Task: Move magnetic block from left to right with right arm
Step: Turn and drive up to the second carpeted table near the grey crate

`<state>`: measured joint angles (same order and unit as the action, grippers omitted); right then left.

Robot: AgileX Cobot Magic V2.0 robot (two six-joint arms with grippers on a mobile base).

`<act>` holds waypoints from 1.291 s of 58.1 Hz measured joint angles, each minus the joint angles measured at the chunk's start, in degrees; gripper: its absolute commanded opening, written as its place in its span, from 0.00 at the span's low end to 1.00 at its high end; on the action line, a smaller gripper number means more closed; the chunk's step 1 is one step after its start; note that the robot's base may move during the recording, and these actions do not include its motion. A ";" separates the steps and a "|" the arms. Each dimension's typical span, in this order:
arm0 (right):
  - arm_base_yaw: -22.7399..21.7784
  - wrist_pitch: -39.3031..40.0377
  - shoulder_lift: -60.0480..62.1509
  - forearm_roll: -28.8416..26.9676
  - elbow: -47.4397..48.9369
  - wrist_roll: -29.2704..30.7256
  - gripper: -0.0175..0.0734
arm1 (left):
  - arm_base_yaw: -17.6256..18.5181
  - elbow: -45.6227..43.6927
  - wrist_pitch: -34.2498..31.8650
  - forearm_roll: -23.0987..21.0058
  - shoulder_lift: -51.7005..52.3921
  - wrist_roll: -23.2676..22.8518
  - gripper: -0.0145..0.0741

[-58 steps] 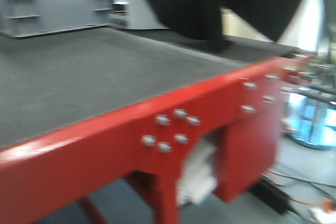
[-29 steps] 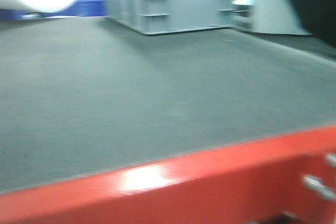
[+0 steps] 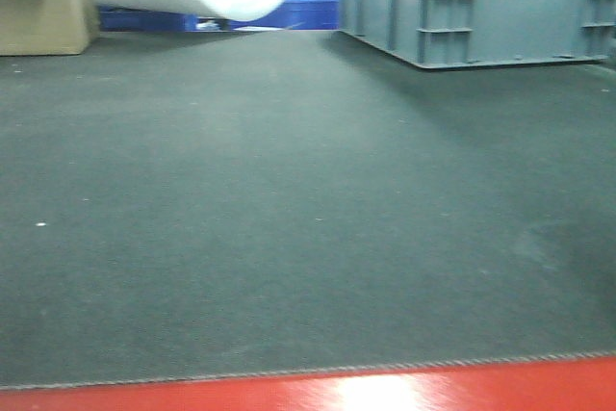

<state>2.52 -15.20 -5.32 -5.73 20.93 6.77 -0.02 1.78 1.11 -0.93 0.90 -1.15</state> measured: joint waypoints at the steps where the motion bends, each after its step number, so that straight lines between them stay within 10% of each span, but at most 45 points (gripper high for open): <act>1: 0.00 0.00 0.00 0.00 0.00 0.00 0.50 | 0.00 0.00 0.00 0.00 0.00 0.00 0.03; 75: 0.00 0.00 0.00 0.00 0.00 0.00 0.50 | 0.00 0.00 0.00 0.00 0.00 0.00 0.03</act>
<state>2.52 -15.20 -5.32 -5.73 20.93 6.77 -0.02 1.78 1.11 -0.93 0.90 -1.15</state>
